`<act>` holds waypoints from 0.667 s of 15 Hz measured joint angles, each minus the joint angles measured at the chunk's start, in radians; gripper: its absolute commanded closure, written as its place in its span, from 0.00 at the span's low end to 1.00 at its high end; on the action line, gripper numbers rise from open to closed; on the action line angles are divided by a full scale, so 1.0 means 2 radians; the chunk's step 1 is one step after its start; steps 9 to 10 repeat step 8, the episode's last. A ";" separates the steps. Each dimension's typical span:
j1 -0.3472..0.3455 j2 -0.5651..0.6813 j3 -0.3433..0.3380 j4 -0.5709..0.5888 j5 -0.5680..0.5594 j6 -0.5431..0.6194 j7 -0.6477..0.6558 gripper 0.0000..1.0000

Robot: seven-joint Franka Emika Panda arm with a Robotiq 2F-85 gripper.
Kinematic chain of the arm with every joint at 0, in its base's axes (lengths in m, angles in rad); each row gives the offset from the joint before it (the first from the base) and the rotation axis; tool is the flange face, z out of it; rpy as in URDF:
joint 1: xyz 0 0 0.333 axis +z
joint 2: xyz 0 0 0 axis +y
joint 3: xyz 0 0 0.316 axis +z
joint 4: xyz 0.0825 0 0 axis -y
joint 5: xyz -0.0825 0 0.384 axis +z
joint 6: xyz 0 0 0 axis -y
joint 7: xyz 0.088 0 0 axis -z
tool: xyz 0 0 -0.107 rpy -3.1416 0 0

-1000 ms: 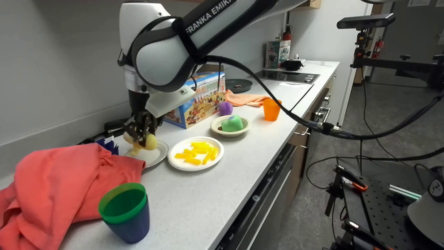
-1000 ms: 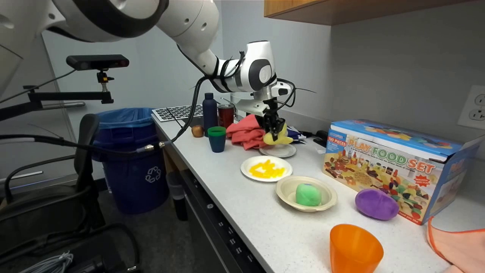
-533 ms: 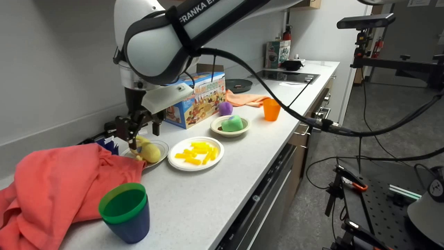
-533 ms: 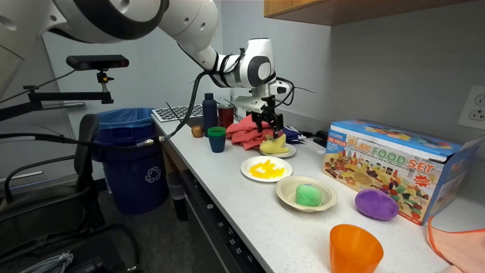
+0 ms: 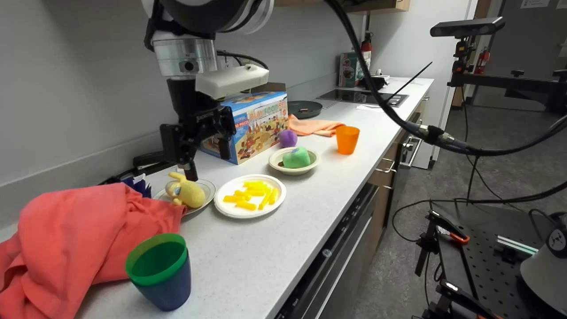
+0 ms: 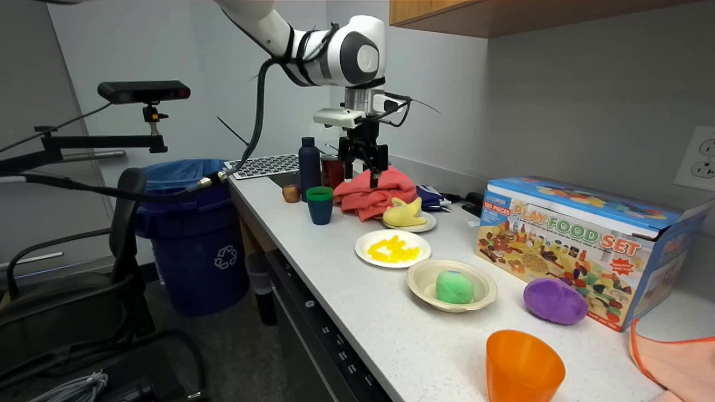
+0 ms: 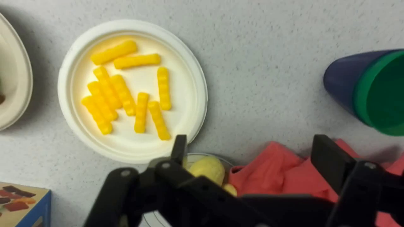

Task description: Pick up the yellow plush toy and put it on the plate

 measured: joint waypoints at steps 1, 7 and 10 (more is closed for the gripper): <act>0.001 -0.014 0.003 -0.014 0.000 -0.009 0.000 0.00; 0.008 -0.085 0.018 -0.097 0.000 -0.026 0.000 0.00; 0.008 -0.093 0.019 -0.106 0.000 -0.029 0.004 0.00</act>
